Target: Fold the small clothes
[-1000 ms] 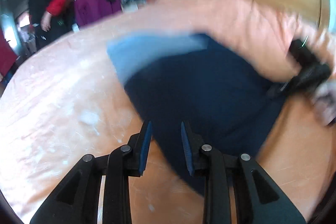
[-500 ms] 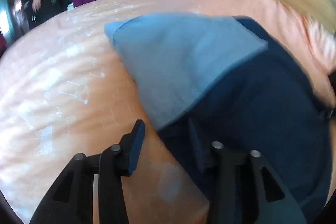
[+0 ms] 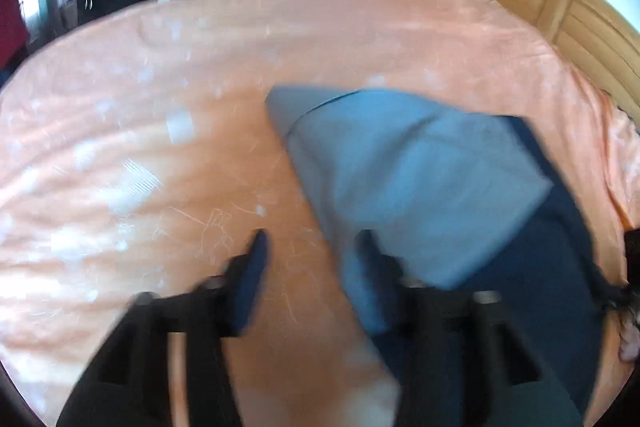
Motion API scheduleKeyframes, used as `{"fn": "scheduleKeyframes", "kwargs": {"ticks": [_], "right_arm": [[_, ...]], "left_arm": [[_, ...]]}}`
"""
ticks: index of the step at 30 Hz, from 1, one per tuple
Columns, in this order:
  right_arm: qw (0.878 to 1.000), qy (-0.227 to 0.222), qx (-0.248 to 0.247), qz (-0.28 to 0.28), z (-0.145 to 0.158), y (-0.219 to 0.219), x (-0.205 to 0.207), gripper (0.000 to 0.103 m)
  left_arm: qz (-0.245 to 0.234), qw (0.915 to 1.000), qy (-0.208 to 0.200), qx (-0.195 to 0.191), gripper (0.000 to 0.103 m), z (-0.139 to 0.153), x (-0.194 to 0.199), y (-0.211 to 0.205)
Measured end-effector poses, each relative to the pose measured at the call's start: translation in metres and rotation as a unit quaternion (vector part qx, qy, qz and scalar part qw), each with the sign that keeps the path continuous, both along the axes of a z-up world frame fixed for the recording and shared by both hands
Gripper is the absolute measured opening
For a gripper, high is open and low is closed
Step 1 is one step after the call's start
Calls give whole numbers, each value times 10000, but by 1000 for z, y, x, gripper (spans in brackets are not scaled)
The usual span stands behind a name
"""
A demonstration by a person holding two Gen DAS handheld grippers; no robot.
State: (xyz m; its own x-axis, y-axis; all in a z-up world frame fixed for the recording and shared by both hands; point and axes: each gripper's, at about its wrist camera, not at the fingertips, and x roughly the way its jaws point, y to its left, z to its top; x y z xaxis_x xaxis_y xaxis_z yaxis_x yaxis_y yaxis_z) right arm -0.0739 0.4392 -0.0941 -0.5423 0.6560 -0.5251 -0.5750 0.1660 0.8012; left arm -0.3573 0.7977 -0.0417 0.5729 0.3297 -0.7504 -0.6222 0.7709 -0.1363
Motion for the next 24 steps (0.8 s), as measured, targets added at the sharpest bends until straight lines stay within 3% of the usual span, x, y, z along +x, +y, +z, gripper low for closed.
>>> {"fn": "scheduleKeyframes", "kwargs": {"ticks": [2, 5, 6, 8, 10, 13, 17, 19, 20, 21, 22, 24], "right_arm": [[10000, -13, 3, -8, 0, 0, -1, 0], [10000, -23, -1, -21, 1, -1, -1, 0], [10000, -34, -4, -29, 2, -1, -2, 0], [10000, -28, -25, -47, 3, -3, -3, 0], [9999, -69, -57, -58, 5, -3, -4, 0], [9999, -58, -77, -62, 4, -2, -3, 0], [9998, -115, -95, -110, 8, -2, -4, 0], [9995, -225, -127, -159, 18, -6, -5, 1], [9994, -293, -120, -156, 23, -8, -5, 1], [9990, -400, -134, -138, 26, -11, -5, 1], [9988, -440, -175, -124, 25, -12, -5, 1], [9992, -281, -248, -120, 12, -12, 1, 0]], "left_arm": [[-395, 9984, -305, 281, 41, 21, -21, -47], [-1004, 9928, -560, 337, 42, 30, -48, -128], [-1243, 9909, -405, 311, 46, 21, -50, -153], [-1573, 9867, 317, 266, 39, -17, -47, -197], [-1566, 9848, 409, 634, 33, -15, -58, -219], [-1308, 9901, 40, 516, 33, 11, -78, -223], [-1172, 9906, -350, 607, 35, 35, -70, -216], [-1508, 9866, -75, 627, 35, 25, -45, -215], [-1741, 9836, 256, 384, 35, 5, -37, -216], [-1886, 9798, 620, 244, 42, -19, -36, -222], [-1973, 9762, 730, 521, 45, -28, -38, -230], [-1936, 9778, 636, 495, 47, -19, -42, -235]]}}
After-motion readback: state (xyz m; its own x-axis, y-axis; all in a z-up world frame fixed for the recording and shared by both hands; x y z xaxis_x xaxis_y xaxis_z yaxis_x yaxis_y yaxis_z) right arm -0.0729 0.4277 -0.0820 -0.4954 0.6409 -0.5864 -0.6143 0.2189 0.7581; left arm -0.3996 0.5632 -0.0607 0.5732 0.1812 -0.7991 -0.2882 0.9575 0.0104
